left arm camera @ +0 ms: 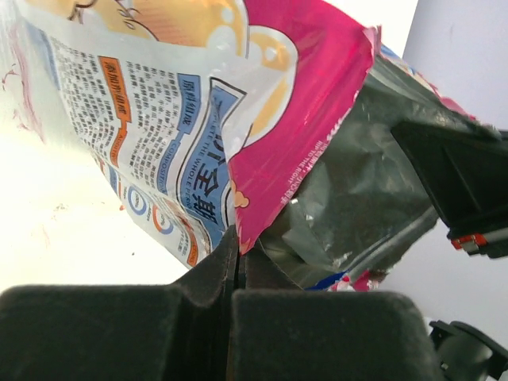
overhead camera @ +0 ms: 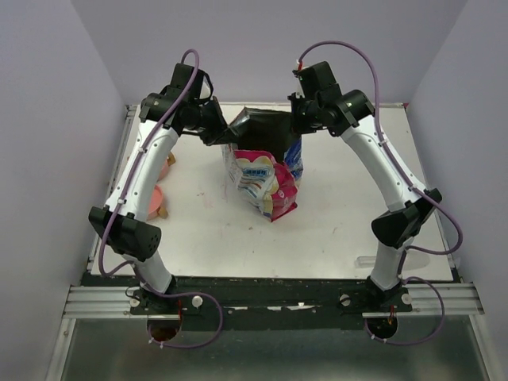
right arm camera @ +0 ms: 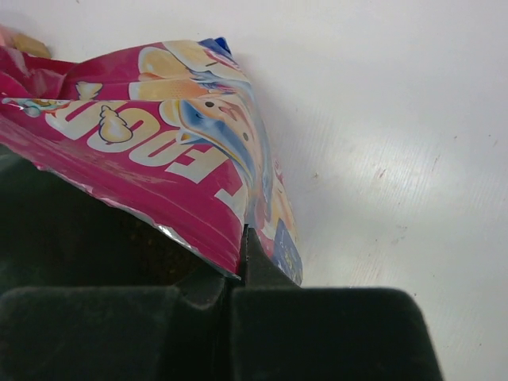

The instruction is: Serve the pet food

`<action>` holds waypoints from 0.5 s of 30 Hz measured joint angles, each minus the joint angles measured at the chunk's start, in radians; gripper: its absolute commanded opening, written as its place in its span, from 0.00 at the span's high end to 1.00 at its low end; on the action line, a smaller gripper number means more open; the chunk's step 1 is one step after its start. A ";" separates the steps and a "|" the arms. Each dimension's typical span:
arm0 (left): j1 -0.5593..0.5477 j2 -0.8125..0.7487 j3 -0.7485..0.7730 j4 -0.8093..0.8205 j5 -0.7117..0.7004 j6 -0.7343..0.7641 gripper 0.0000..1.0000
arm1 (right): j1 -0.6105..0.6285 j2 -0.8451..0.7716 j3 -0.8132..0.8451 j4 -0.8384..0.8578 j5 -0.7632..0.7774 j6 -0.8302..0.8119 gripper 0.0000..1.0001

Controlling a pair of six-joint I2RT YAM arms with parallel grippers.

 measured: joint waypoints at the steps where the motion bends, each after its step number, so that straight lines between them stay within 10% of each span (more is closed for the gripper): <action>1: 0.008 -0.010 -0.034 0.019 0.005 -0.006 1.00 | 0.000 0.004 0.000 0.002 0.000 0.001 0.99; 5: 0.034 -0.001 -0.076 0.066 0.023 -0.018 0.98 | 0.001 0.023 0.000 0.004 0.000 0.002 0.99; 15: 0.055 0.053 0.116 0.021 0.023 0.031 0.33 | -0.005 0.090 0.039 0.036 -0.014 0.003 0.79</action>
